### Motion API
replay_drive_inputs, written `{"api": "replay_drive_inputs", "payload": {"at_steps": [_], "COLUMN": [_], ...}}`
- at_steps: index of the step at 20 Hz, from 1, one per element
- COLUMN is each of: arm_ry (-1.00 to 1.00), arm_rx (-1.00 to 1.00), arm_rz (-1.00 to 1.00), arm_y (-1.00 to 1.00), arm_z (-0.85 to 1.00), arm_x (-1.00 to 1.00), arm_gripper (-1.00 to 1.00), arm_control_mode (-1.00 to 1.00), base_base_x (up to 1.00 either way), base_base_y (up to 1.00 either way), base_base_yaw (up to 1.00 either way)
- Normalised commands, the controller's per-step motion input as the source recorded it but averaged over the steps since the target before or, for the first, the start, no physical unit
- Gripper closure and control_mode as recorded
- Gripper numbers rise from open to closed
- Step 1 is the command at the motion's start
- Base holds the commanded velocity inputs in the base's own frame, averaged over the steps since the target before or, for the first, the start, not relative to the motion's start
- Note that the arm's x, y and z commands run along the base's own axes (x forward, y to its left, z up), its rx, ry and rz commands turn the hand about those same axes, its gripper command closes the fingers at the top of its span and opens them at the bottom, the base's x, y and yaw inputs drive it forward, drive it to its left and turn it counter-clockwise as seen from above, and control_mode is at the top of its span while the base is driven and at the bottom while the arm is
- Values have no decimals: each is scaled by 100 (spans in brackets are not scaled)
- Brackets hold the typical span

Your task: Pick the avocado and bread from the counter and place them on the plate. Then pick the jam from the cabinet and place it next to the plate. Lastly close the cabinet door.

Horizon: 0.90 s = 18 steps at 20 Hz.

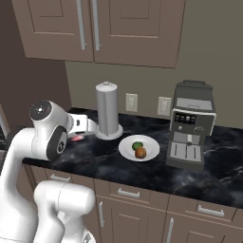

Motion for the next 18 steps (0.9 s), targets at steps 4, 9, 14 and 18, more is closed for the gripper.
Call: {"api": "replay_drive_inputs", "payload": {"at_steps": [4,9,14,18], "arm_ry": [5,0,0,19], "arm_rx": [0,0,0,1], "arm_rz": [3,1,0,0], "arm_y": [-5,-14,-17,-16], "arm_z": [-39,-35,-24,-20], "arm_x": [32,39,44,35], "arm_gripper": [100,100,100,100], "arm_control_mode": [-100,-100,-100,-100], "base_base_x": [0,0,0,0], "base_base_y": [0,0,0,0], "base_base_yaw": [0,0,0,0]}}
